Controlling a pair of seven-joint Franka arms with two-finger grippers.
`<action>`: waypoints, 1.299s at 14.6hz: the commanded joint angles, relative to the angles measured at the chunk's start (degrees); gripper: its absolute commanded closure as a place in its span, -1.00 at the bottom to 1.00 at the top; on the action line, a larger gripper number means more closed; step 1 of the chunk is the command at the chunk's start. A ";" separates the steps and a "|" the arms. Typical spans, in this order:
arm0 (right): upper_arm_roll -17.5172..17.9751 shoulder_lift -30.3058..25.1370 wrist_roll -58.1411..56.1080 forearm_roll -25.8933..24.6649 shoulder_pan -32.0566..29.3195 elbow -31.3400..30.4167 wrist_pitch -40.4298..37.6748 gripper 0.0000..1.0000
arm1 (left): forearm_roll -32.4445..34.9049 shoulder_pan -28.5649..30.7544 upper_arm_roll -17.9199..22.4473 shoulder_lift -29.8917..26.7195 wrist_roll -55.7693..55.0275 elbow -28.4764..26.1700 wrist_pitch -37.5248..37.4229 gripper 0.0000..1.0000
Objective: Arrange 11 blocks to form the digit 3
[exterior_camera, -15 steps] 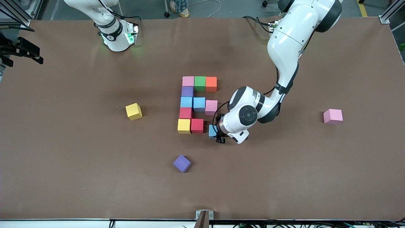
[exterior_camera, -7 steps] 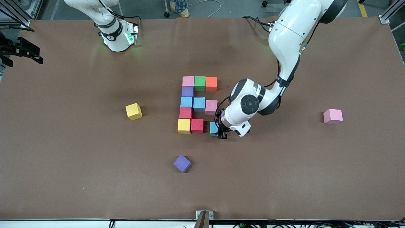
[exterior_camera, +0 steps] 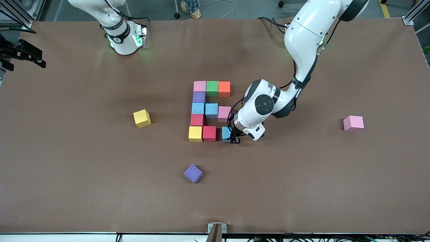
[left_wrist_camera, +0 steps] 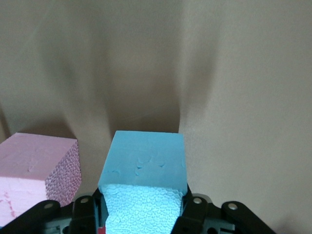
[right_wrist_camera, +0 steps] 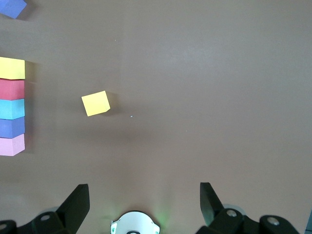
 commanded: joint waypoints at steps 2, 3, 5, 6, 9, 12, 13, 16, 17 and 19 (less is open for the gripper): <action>-0.09 -0.95 0.26 -0.88 0.52 -1.12 0.07 -1.00 | -1.12 -0.44 0.06 -0.44 -0.73 -0.78 1.40 0.47; 0.00 -0.95 0.26 -0.88 0.52 -1.12 0.07 -1.00 | -1.12 -0.44 0.06 -0.09 -0.65 -0.34 1.48 0.47; 0.00 -0.95 0.26 -0.97 0.52 -1.12 0.07 -1.00 | -1.12 -0.44 -0.03 0.62 -0.21 -0.25 1.92 0.47; -0.09 -0.95 0.35 -0.97 0.52 -1.12 0.07 -1.00 | -1.04 -0.52 -0.03 0.79 0.05 -0.25 1.92 0.47; 0.00 -0.95 0.26 -0.97 0.52 -1.12 0.07 -1.00 | -1.04 -0.26 -0.82 1.14 3.13 -0.25 1.92 0.47; 0.00 -0.95 0.35 -0.88 0.52 -1.12 0.07 -1.00 | -1.12 -0.44 -0.82 1.23 3.22 -0.25 1.92 0.47; 0.00 -0.95 0.35 -0.97 0.52 -1.03 0.07 -1.00 | -1.21 -0.44 -0.90 1.23 3.22 -0.25 1.92 0.47; 0.00 -0.95 0.35 -0.97 0.52 -1.12 0.07 -1.00 | -2.00 -0.35 -1.26 2.02 3.83 0.97 1.92 0.47; 0.00 -0.95 0.26 -0.97 0.52 -1.12 0.07 -1.00 | -2.00 -0.52 -1.34 2.54 3.84 1.33 1.92 0.47; 0.00 -0.95 0.26 -0.97 0.52 -1.12 0.07 -1.00 | -2.00 -0.44 -1.43 2.81 3.84 1.68 1.92 0.47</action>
